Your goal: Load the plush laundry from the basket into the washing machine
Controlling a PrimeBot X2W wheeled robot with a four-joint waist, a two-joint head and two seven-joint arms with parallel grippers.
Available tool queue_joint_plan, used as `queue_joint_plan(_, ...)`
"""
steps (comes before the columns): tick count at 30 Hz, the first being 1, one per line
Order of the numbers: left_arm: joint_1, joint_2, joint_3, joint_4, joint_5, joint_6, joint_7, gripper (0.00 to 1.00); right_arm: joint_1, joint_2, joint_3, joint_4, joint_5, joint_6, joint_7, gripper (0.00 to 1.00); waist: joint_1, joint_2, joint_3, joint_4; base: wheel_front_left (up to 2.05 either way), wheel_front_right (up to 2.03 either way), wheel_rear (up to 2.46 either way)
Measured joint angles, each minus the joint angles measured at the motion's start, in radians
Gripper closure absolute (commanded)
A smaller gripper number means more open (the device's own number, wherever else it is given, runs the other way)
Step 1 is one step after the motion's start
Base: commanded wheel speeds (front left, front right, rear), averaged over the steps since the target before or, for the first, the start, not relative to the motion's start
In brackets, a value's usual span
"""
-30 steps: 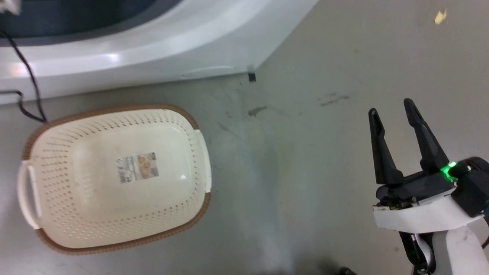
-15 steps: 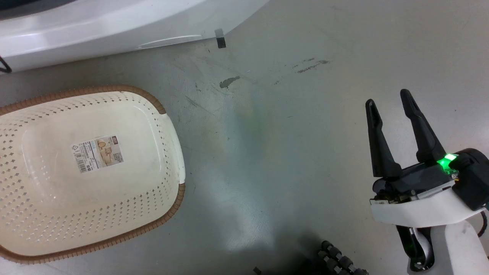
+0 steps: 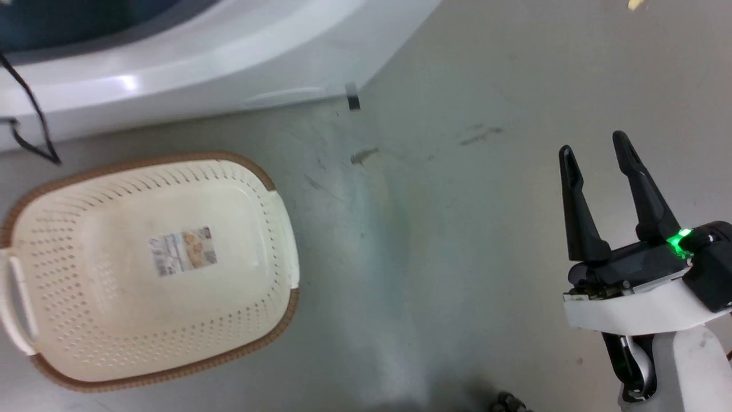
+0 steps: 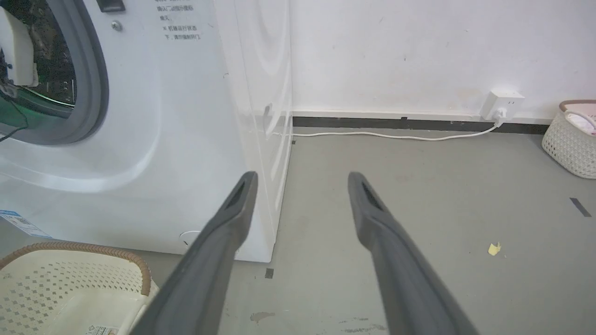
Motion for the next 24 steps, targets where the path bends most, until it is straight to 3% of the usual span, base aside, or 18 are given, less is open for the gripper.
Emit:
queue_joint_plan(15, 0.360, -0.146, 0.002, 0.044, -0.109, -0.013, -0.333, 0.00, 0.090, 0.000, -0.036, 0.029, -0.107, 0.000, 0.000, 0.00, -0.0004, 0.0000, -0.336, 0.107, 0.00, 0.00, 0.00)
queue_joint_plan(22, 0.601, -0.201, 0.029, -0.146, -0.156, 0.004, -0.385, 0.00, 0.155, 0.000, -0.049, 0.035, -0.124, 0.000, 0.000, 0.00, -0.0005, 0.0000, -0.486, 0.173, 0.00, 0.00, 0.00)
queue_joint_plan(24, 0.696, -0.204, 0.041, -0.244, -0.159, 0.035, -0.387, 0.00, 0.169, 0.000, -0.046, 0.038, -0.124, 0.000, 0.000, 0.00, -0.0003, 0.0000, -0.524, 0.189, 0.00, 0.00, 0.00)
